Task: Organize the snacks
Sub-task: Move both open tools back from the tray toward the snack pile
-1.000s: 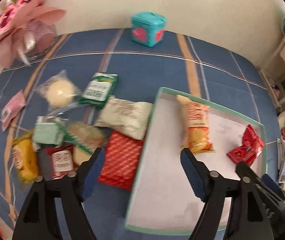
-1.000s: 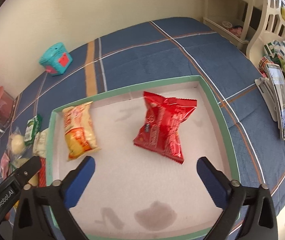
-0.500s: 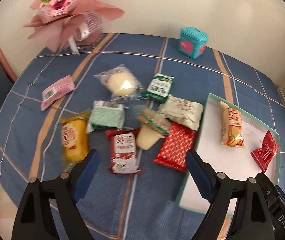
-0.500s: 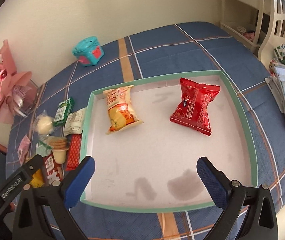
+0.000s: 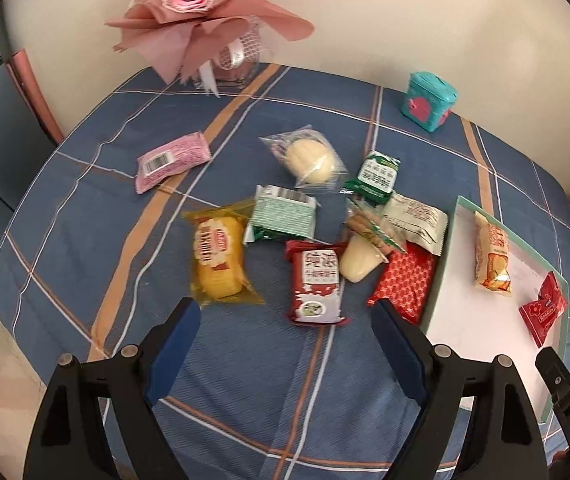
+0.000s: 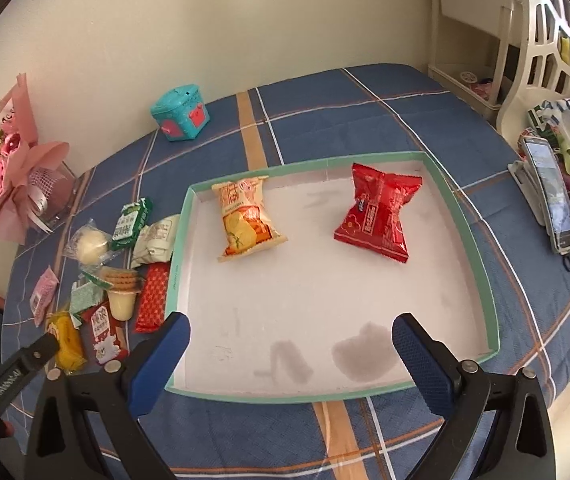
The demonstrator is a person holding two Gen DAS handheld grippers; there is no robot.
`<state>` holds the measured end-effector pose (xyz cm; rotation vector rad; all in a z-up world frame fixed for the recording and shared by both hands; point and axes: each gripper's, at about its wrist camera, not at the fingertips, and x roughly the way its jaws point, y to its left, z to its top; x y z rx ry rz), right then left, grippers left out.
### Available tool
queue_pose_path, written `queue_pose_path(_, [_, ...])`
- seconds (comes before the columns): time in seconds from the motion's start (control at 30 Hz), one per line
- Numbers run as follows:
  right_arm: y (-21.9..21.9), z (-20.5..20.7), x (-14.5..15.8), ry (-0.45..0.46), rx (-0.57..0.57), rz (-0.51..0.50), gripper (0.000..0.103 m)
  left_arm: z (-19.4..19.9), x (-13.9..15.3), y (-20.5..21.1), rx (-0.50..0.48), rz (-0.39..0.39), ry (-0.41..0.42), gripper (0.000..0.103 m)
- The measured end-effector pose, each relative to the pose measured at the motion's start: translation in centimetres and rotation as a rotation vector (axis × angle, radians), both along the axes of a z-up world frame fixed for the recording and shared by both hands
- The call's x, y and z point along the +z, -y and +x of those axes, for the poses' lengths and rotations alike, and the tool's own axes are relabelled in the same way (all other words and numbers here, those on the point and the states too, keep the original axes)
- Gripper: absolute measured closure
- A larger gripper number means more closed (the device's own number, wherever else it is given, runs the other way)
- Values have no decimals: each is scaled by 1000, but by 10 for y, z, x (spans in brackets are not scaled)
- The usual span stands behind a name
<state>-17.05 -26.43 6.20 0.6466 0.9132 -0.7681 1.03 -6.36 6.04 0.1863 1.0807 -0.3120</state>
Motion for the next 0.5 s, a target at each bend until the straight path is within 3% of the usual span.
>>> queue_pose_path(0.33, [-20, 13, 4, 30, 63, -12, 1, 13, -7, -26, 47, 42, 14, 15])
queue_pose_path(0.4, [-27, 22, 1, 16, 87, -9, 1, 19, -10, -33, 66, 40, 2, 4])
queue_pose_path(0.5, [-40, 39, -5, -4, 136, -1, 1, 29, -14, -47, 106, 22, -12, 4])
